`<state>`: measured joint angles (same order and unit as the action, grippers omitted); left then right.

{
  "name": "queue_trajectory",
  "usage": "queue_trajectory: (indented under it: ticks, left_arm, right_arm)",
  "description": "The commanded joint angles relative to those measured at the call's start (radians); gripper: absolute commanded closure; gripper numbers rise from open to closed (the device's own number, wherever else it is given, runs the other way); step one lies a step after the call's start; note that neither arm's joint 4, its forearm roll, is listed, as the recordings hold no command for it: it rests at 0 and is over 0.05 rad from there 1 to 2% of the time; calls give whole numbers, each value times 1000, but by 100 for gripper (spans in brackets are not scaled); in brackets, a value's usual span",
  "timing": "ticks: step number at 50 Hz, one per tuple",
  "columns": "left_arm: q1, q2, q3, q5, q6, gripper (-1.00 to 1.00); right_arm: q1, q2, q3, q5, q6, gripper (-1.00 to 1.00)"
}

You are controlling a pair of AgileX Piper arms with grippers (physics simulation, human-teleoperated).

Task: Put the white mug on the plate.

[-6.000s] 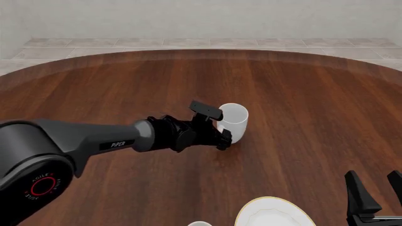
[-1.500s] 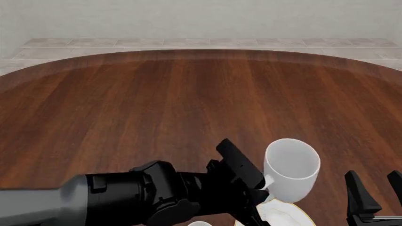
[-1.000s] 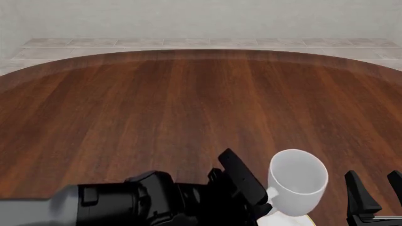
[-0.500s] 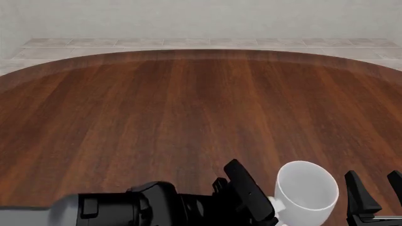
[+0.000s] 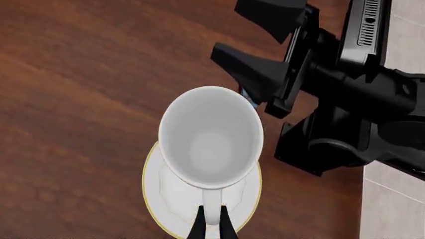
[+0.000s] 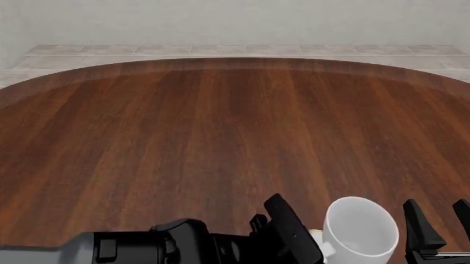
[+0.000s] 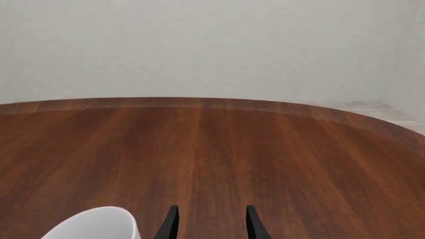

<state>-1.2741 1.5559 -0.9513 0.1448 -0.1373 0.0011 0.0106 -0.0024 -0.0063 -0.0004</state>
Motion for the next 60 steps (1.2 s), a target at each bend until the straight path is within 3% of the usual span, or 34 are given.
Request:
queue_trajectory:
  ticks: [1,60]
  left_arm:
    - [-4,-9,9,-1,7,100]
    - [-28,73,35,-57,-10,100]
  right_arm:
    - [0,2,1,-3,0,-100]
    - [0,2,1,-3,-1,-100]
